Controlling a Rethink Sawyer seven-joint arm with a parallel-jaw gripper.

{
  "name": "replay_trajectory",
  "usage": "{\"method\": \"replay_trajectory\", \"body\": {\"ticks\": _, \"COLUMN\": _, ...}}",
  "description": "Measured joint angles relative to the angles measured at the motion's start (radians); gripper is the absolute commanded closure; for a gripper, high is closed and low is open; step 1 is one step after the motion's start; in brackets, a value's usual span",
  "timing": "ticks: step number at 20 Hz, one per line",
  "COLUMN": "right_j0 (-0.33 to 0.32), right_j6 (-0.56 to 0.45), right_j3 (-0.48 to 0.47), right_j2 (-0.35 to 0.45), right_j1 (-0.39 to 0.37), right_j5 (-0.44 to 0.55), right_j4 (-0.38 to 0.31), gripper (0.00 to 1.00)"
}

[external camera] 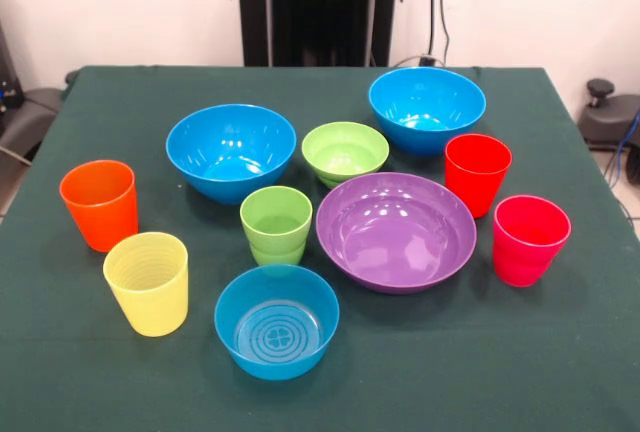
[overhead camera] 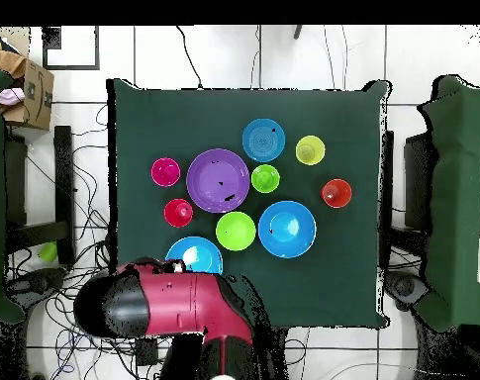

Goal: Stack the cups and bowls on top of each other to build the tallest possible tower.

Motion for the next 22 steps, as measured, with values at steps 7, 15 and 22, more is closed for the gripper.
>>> {"method": "replay_trajectory", "body": {"ticks": 7, "right_j0": -0.004, "right_j6": 0.004, "right_j3": -0.042, "right_j2": 0.001, "right_j1": 0.116, "right_j5": -0.028, "right_j4": 0.0, "gripper": 0.0}}
{"method": "replay_trajectory", "body": {"ticks": 15, "right_j0": -0.019, "right_j6": 0.004, "right_j3": -0.051, "right_j2": 0.003, "right_j1": 0.22, "right_j5": -0.112, "right_j4": 0.001, "gripper": 0.0}}
{"method": "replay_trajectory", "body": {"ticks": 22, "right_j0": -0.032, "right_j6": 0.004, "right_j3": -0.052, "right_j2": 0.009, "right_j1": 0.286, "right_j5": -0.178, "right_j4": 0.001, "gripper": 0.0}}
